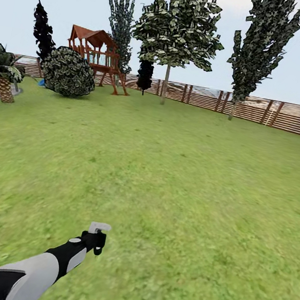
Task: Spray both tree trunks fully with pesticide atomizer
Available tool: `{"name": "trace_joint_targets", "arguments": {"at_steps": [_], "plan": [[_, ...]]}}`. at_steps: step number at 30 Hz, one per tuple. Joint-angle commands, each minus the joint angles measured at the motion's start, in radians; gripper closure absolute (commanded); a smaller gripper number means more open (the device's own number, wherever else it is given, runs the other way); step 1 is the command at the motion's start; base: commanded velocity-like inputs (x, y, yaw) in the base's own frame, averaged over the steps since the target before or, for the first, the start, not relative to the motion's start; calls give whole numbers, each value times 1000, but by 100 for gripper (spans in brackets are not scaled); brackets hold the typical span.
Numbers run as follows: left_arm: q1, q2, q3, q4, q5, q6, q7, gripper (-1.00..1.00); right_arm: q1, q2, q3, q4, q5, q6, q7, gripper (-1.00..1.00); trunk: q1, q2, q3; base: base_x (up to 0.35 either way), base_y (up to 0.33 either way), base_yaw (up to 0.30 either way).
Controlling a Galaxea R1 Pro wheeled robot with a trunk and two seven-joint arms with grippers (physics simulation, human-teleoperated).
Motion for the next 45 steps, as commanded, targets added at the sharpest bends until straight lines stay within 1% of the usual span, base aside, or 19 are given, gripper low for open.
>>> {"name": "trace_joint_targets", "arguments": {"at_steps": [1,5,8,45], "plan": [[-1,-1,9,1,-7,-3,-3,100,-1,4,3,1,2,-29,-24,-100,1,-1,-2,350,0,0],[-1,-1,9,1,-7,-3,-3,100,-1,27,3,3,5,-65,-61,-100,1,-1,-2,350,0,0],[-1,-1,9,1,-7,-3,-3,100,-1,32,3,4,7,-70,-66,-100,1,-1,-2,350,0,0],[-1,-3,8,4,-6,-3,-3,100,-1,32,3,3,10,-73,-68,-100,1,-1,-2,350,0,0]]}}
